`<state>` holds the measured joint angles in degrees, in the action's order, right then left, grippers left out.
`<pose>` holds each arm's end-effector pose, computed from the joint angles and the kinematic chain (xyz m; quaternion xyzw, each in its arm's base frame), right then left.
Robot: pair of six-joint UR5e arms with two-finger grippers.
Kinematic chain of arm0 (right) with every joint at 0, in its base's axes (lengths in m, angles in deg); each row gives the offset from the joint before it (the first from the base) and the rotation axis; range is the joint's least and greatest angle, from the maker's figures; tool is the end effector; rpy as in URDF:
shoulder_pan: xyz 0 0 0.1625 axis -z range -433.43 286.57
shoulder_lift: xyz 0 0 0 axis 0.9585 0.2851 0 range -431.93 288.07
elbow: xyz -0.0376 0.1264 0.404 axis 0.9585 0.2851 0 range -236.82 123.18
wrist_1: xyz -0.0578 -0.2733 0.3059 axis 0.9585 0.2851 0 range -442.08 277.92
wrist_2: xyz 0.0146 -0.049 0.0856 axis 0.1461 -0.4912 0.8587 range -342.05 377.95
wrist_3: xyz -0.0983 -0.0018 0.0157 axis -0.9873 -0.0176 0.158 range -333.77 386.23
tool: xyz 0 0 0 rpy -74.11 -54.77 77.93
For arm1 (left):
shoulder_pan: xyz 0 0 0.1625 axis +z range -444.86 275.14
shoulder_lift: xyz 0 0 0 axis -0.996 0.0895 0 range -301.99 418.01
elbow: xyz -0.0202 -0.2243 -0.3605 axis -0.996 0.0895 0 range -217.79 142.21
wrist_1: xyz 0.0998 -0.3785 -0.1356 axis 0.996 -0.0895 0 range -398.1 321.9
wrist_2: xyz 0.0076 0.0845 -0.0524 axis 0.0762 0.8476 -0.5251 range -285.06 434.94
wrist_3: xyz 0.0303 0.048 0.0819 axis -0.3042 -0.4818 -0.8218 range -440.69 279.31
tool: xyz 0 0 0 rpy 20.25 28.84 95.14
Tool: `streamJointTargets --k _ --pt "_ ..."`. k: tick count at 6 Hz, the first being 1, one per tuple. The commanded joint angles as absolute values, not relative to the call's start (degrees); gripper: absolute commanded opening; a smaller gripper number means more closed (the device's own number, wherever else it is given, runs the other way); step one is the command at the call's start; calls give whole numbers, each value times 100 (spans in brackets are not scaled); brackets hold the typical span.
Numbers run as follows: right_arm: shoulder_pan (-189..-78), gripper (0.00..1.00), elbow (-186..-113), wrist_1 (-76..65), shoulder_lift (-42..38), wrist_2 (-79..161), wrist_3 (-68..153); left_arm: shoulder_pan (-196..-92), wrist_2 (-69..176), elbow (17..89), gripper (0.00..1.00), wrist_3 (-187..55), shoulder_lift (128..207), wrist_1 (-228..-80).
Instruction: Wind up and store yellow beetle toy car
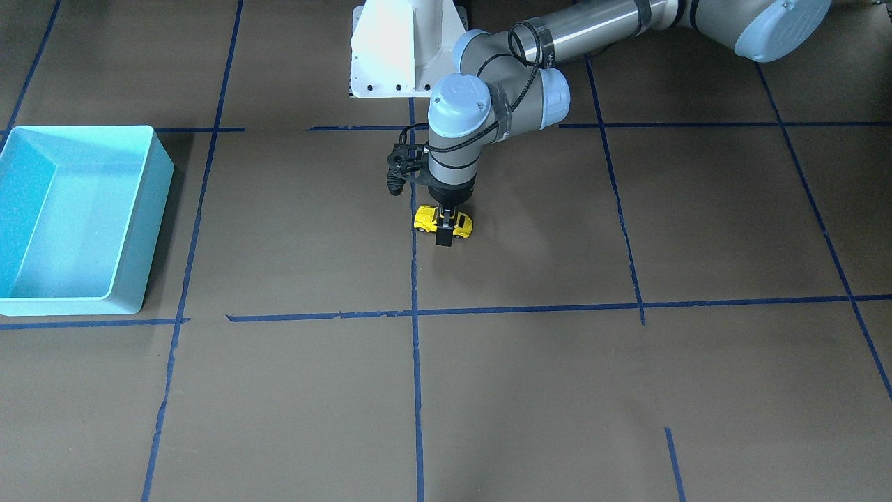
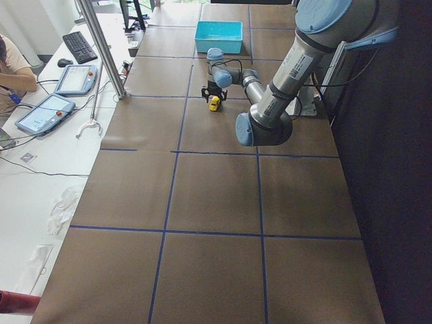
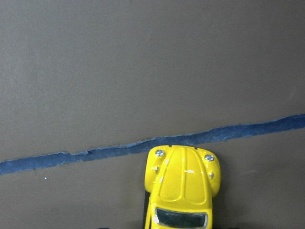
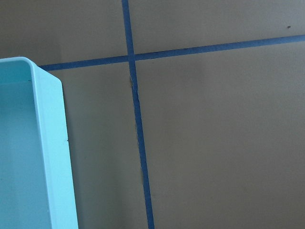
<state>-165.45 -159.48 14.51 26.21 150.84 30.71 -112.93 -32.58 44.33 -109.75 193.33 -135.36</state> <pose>0.0805 -0.4253 0.6288 -0.0246 -0.3651 0.0593 0.9287 0.6145 -0.4446 0.2203 0.3206 0.2414 0.6925 0.5994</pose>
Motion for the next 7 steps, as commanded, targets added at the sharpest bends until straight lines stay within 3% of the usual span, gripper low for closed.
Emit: streamJointTargets --k 1,7 --pt "-16545 100 -15948 1451 2616 15084 3071 -11290 -3290 4439 56 -10690 19353 -13539" --pt "-16545 100 -15948 1451 2616 15084 3080 -11527 -3255 4308 57 -10240 19643 -13504"
